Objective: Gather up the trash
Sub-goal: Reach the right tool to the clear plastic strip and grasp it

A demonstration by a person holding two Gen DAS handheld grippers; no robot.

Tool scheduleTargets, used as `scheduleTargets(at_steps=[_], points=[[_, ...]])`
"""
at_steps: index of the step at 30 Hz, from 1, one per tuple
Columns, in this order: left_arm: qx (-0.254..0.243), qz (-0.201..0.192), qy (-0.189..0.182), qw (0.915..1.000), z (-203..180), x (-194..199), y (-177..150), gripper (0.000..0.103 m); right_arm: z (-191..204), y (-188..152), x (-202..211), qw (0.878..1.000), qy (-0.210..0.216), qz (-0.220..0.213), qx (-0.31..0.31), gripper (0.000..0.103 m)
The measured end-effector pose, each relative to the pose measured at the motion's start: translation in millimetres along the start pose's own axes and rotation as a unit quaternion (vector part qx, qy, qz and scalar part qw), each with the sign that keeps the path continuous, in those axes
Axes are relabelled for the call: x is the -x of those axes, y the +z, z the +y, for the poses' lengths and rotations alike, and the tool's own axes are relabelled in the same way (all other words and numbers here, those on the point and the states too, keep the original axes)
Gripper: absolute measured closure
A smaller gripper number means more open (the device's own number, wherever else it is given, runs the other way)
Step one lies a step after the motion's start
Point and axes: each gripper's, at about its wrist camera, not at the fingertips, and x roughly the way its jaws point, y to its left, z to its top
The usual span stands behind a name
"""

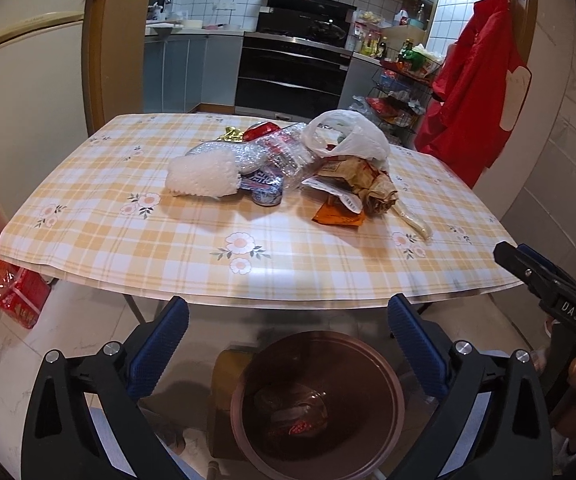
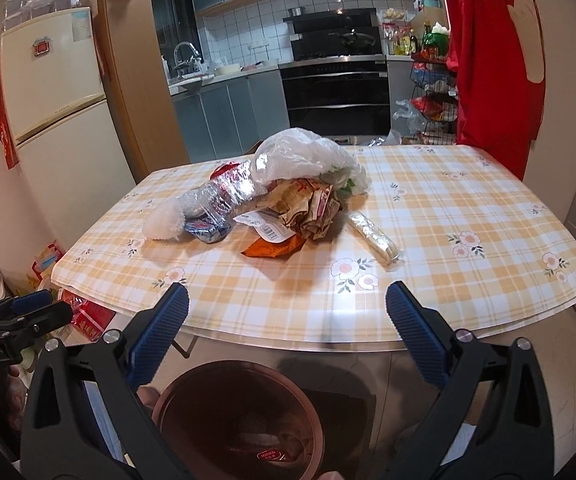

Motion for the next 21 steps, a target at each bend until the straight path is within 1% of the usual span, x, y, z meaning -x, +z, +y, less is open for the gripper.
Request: scheduleTargets(at_steps=[3, 5, 10, 13, 18, 19, 21], points=[[-0.001, -0.011, -0.002, 0.9999, 8, -2, 1, 0.006, -8, 5, -3, 1.0, 0.01, -0.002, 0.005, 0.006], [0.003, -0.01, -0.002, 0.9999, 15, -7, 3, 0.006, -15, 8, -5, 1.0, 0.005, -0.002, 0.007, 0.006], [0.039, -0.008, -0.007, 0.9992, 38, -18, 6, 0.006, -41, 14, -16, 1.0, -0.008, 0.004, -0.006, 0.006], [0.043, -0.006, -0.002, 0.9991, 45, -24, 8, 0.006, -52, 15, -26, 1.0, -0.014, 0.01, -0.003, 0.006], [0.043, -0.003, 0.009, 0.999, 55, -33, 13, 0.006, -68, 14, -48, 0.998, 0.007, 0.056, -0.024, 0.006], [0.044, -0.002, 0.011, 0.999, 56, -35, 14, 0.006, -71, 14, -53, 0.997, 0.008, 0.066, -0.026, 0.006], [0.043, 0.001, 0.014, 0.999, 58, -40, 16, 0.006, -72, 15, -60, 0.997, -0.007, 0.077, -0.021, 0.006]])
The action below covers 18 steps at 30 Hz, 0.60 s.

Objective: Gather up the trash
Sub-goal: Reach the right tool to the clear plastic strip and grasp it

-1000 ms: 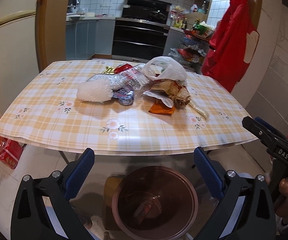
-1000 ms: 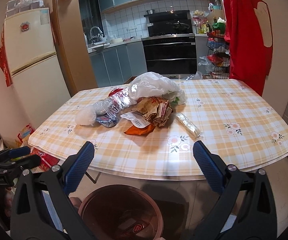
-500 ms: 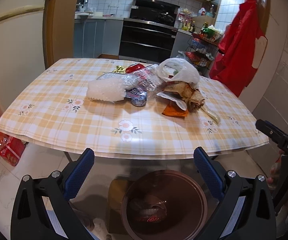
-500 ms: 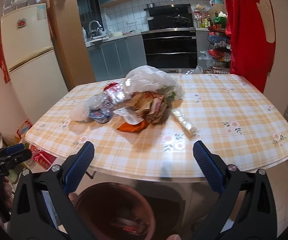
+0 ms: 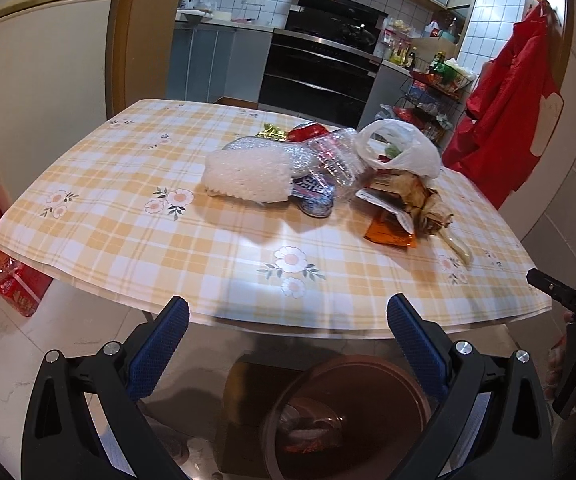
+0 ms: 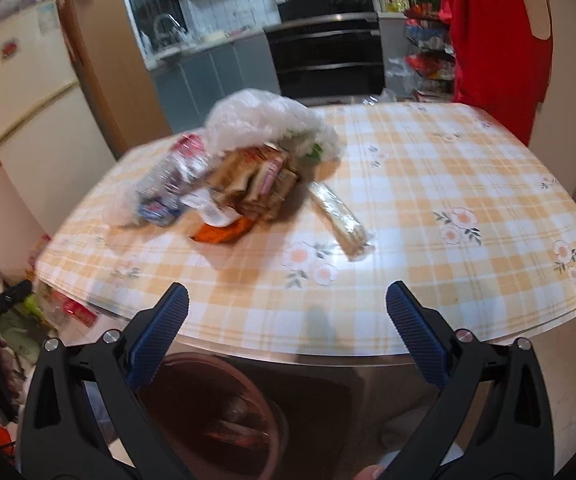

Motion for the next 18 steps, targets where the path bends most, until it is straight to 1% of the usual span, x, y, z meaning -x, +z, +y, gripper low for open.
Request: scheduleTargets(at_steps=[5, 7, 13, 16, 17, 18], points=[[-0.03, 0.014, 0.004, 0.9995, 0, -22, 14, 0.006, 2, 7, -18, 0.999, -0.019, 0.012, 0.031, 0.006], [-0.036, 0.016, 0.004, 0.9992, 0, -32, 23, 0.006, -2, 12, -30, 0.999, -0.015, 0.026, 0.031, 0.006], [-0.057, 0.013, 0.011, 0.9982, -4, -64, 53, 0.006, -16, 29, -64, 0.998, -0.017, 0.044, 0.04, 0.006], [-0.058, 0.016, 0.01, 0.9981, -4, -80, 65, 0.006, -24, 43, -85, 0.998, -0.005, 0.051, 0.048, 0.007], [-0.056, 0.017, 0.01, 0.9983, -3, -83, 67, 0.006, -26, 48, -94, 0.997, 0.0, 0.054, 0.051, 0.011], [-0.051, 0.019, 0.009, 0.9985, -3, -87, 69, 0.006, -27, 51, -102, 0.997, -0.001, 0.057, 0.055, 0.018]])
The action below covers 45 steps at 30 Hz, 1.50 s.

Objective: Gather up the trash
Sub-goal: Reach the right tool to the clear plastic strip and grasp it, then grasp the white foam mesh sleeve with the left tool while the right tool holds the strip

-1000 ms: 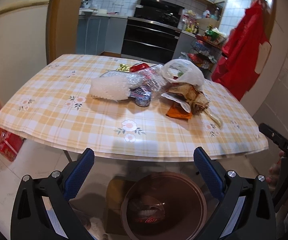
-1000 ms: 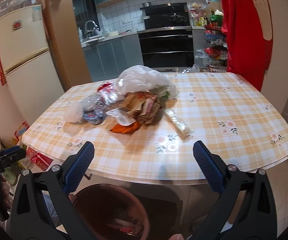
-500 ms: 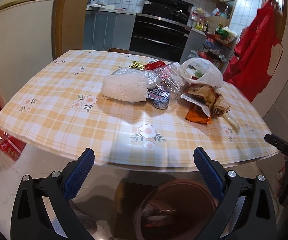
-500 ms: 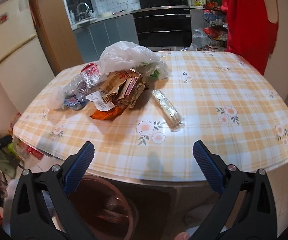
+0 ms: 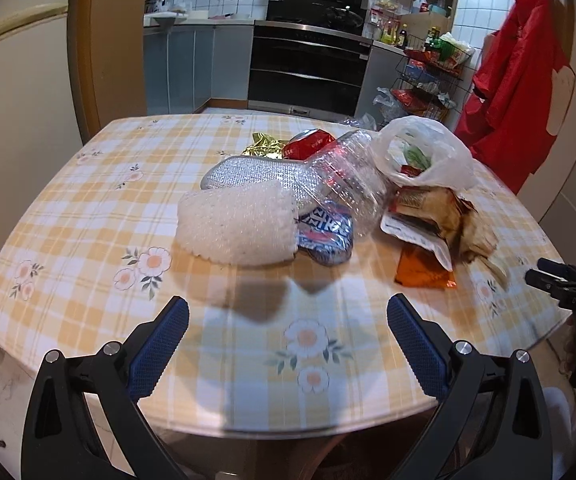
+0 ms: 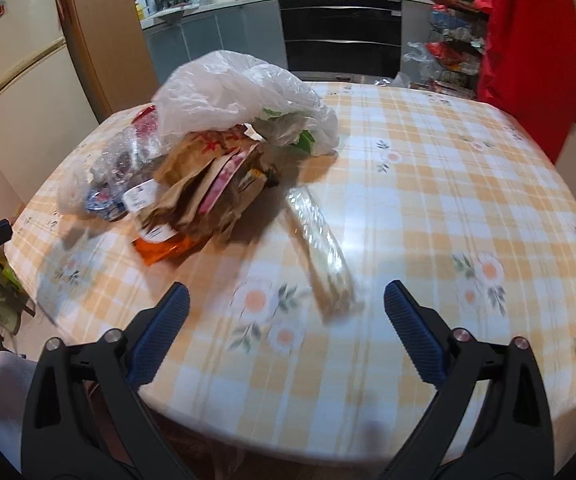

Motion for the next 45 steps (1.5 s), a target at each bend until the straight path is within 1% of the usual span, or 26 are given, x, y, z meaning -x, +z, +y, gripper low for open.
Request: scheduleTargets(at_steps=[3, 5, 7, 10, 12, 13, 15, 16, 17, 18, 19, 22, 24, 25, 26, 27, 29, 30, 32, 34, 40, 45], points=[[0.008, 0.005, 0.003, 1.0, 2, -12, 3, 0.006, -7, 11, -25, 1.0, -0.004, 0.014, 0.003, 0.021], [0.01, 0.01, 0.006, 0.9999, 4, -18, 4, 0.006, -14, 17, -41, 1.0, 0.0, 0.022, -0.012, 0.024], [0.012, 0.015, 0.009, 0.9998, 7, -27, 6, 0.006, -20, 21, -52, 0.999, 0.004, 0.027, -0.024, 0.025], [0.013, 0.014, 0.02, 0.9996, 11, -38, 11, 0.006, -23, 26, -66, 0.999, 0.001, 0.028, -0.031, 0.028], [0.013, 0.016, 0.029, 0.9994, 13, -46, 17, 0.006, -22, 27, -74, 0.999, -0.004, 0.034, -0.028, 0.042], [0.016, 0.015, 0.031, 0.9993, 13, -50, 21, 0.006, -20, 27, -77, 0.999, -0.006, 0.038, -0.025, 0.046], [0.021, 0.011, 0.032, 0.9992, 14, -57, 29, 0.006, -19, 26, -82, 0.999, -0.008, 0.042, -0.023, 0.057], [0.023, 0.01, 0.034, 0.9991, 14, -62, 33, 0.006, -19, 25, -83, 0.999, -0.007, 0.042, -0.023, 0.06], [0.024, 0.01, 0.038, 0.9989, 14, -66, 37, 0.006, -18, 24, -83, 0.999, -0.009, 0.041, -0.022, 0.066], [0.025, 0.01, 0.041, 0.9988, 15, -70, 39, 0.006, -18, 23, -83, 0.999, -0.01, 0.04, -0.02, 0.075], [0.029, 0.009, 0.048, 0.9984, 16, -75, 43, 0.006, -19, 23, -83, 0.999, -0.006, 0.039, -0.022, 0.079], [0.045, 0.014, 0.062, 0.997, 23, -89, 49, 0.006, -23, 20, -77, 0.999, 0.007, 0.034, -0.039, 0.082], [0.058, 0.019, 0.063, 0.9961, 28, -96, 51, 0.006, -23, 17, -72, 0.998, 0.017, 0.029, -0.049, 0.084], [0.061, 0.021, 0.061, 0.9961, 29, -98, 50, 0.01, -23, 15, -68, 0.998, 0.022, 0.026, -0.053, 0.084], [0.06, 0.026, 0.06, 0.9961, 30, -99, 49, 0.031, -22, 13, -65, 0.998, 0.023, 0.024, -0.056, 0.084], [0.053, 0.037, 0.06, 0.9961, 29, -100, 49, 0.039, -22, 11, -62, 0.998, 0.025, 0.022, -0.059, 0.084], [0.04, 0.047, 0.055, 0.9966, 26, -96, 48, 0.077, -21, 7, -55, 0.997, 0.03, 0.017, -0.069, 0.085], [0.038, 0.046, 0.053, 0.9968, 26, -93, 47, 0.081, -21, 5, -51, 0.997, 0.031, 0.013, -0.073, 0.085], [0.033, 0.042, 0.045, 0.9976, 27, -84, 45, 0.087, -20, 0, -41, 0.996, 0.033, 0.005, -0.08, 0.085], [0.025, 0.038, 0.04, 0.9982, 28, -73, 43, 0.088, -19, -3, -34, 0.996, 0.037, 0.001, -0.085, 0.085], [0.007, 0.013, 0.036, 0.9993, 28, -33, 40, 0.089, -10, -9, -10, 0.996, 0.044, -0.013, -0.082, 0.086], [0.011, -0.009, 0.012, 0.9998, 22, 3, 38, 0.089, 1, -8, 10, 0.995, 0.054, -0.028, -0.079, 0.086]])
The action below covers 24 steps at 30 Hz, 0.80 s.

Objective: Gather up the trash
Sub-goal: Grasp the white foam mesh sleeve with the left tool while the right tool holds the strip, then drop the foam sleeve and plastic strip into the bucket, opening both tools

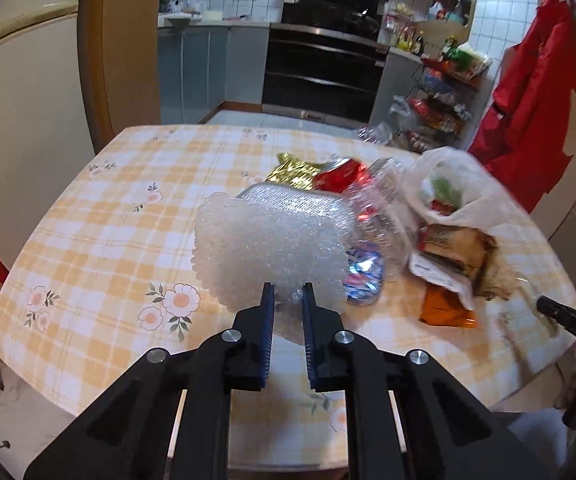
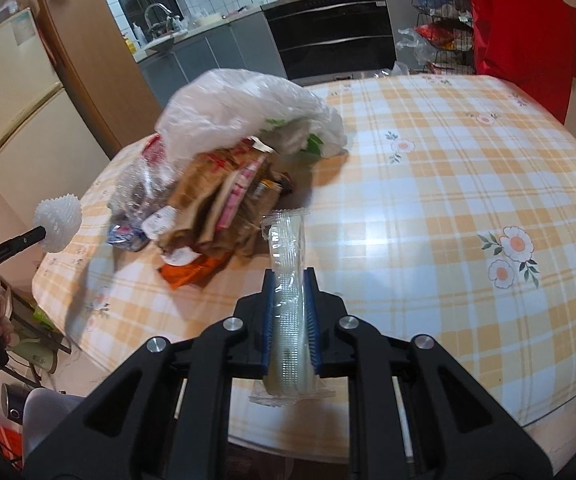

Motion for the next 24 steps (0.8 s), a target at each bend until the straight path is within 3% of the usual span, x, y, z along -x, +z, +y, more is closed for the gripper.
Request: scheduleTargets(at_steps=[11, 24], points=[[-0.036, -0.012, -0.096, 0.9946, -42, 71, -25, 0.089, 39, 6, 49, 0.998, 0.029, -0.042, 0.023, 0.086], [-0.076, 0.058, -0.18, 0.9791, -96, 97, -110, 0.089, 81, -12, 113, 0.994, 0.052, -0.079, 0.059, 0.086]])
